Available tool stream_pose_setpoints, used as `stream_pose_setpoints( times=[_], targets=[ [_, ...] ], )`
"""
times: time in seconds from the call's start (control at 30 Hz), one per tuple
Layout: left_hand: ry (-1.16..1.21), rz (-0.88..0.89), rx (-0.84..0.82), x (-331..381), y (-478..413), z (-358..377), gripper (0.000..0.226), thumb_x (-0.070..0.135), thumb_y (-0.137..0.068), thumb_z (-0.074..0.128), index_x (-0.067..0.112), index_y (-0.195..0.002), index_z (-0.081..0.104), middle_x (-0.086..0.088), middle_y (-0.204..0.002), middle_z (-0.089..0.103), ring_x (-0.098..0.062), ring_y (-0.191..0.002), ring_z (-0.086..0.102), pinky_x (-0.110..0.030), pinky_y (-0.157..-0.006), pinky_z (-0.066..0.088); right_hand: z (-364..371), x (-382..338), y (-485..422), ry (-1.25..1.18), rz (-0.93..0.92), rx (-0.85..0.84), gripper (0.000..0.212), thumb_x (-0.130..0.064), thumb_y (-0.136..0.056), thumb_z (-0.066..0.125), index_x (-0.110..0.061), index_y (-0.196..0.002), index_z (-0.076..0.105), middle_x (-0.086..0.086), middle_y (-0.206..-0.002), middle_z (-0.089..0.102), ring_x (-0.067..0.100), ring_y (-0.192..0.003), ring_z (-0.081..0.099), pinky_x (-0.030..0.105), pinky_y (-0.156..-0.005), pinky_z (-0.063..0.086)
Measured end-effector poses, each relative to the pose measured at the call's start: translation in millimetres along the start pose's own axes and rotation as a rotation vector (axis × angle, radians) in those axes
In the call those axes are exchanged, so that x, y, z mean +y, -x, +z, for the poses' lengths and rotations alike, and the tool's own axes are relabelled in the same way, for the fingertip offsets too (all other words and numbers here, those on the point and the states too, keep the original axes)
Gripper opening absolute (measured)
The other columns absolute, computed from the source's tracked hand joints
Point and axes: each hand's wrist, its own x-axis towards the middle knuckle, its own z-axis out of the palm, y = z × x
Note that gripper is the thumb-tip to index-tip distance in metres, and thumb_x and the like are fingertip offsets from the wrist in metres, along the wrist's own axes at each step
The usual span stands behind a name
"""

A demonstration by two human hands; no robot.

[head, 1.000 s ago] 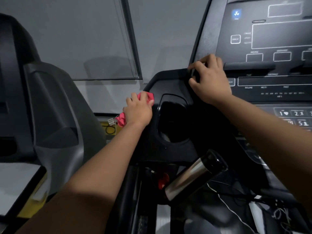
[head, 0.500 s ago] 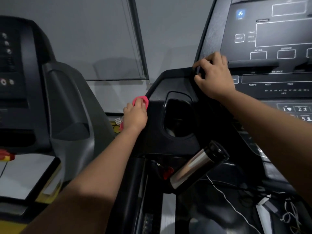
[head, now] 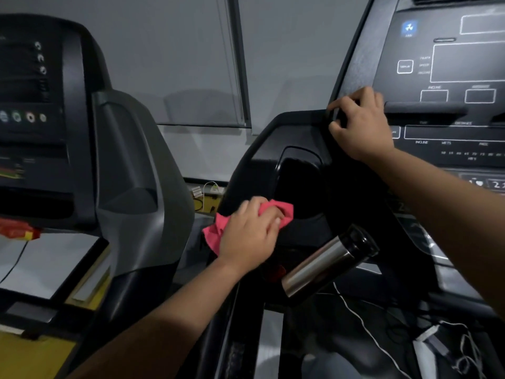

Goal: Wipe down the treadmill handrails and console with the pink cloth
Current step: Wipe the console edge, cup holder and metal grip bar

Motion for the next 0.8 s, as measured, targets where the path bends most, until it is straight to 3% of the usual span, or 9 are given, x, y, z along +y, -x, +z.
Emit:
stream_pose_setpoints(
  times=[0.23, 0.5, 0.63, 0.8],
  targets=[
    [0.024, 0.127, 0.036, 27, 15, 10, 0.025, 0.032, -0.087, 0.044, 0.021, -0.088, 0.066, -0.001, -0.101, 0.06, -0.022, -0.082, 0.058, -0.035, -0.066, 0.05, 1, 1, -1, 0.021, 0.0, -0.005, 0.033, -0.019, -0.083, 0.052, -0.014, -0.114, 0.062, 0.016, -0.119, 0.044, 0.033, -0.117, 0.037, 0.033, -0.099, 0.032],
    [0.031, 0.467, -0.061, 29, -2, 16, 0.025, 0.026, -0.085, 0.05, 0.027, -0.106, 0.064, 0.002, -0.115, 0.061, -0.021, -0.09, 0.058, -0.035, -0.072, 0.05, 0, 1, 2, 0.026, 0.007, -0.022, 0.033, -0.019, -0.082, 0.052, -0.015, -0.114, 0.062, 0.015, -0.118, 0.044, 0.033, -0.116, 0.037, 0.032, -0.098, 0.032],
    [0.064, 0.495, -0.116, 19, -1, 13, 0.026, 0.027, -0.085, 0.057, 0.029, -0.111, 0.063, 0.005, -0.12, 0.057, -0.019, -0.095, 0.053, -0.036, -0.075, 0.049, 0, 2, 1, 0.014, 0.003, -0.031, 0.034, -0.018, -0.083, 0.053, -0.014, -0.116, 0.062, 0.015, -0.118, 0.044, 0.033, -0.116, 0.037, 0.032, -0.099, 0.03],
    [0.058, 0.443, -0.269, -13, -4, -2, 0.031, 0.05, -0.096, 0.039, 0.038, -0.118, 0.058, 0.007, -0.123, 0.055, -0.018, -0.102, 0.051, -0.038, -0.086, 0.048, 0, 3, 2, -0.011, 0.003, -0.028, 0.034, -0.016, -0.084, 0.054, -0.015, -0.117, 0.063, 0.014, -0.119, 0.045, 0.031, -0.118, 0.037, 0.03, -0.099, 0.031]
  ],
)
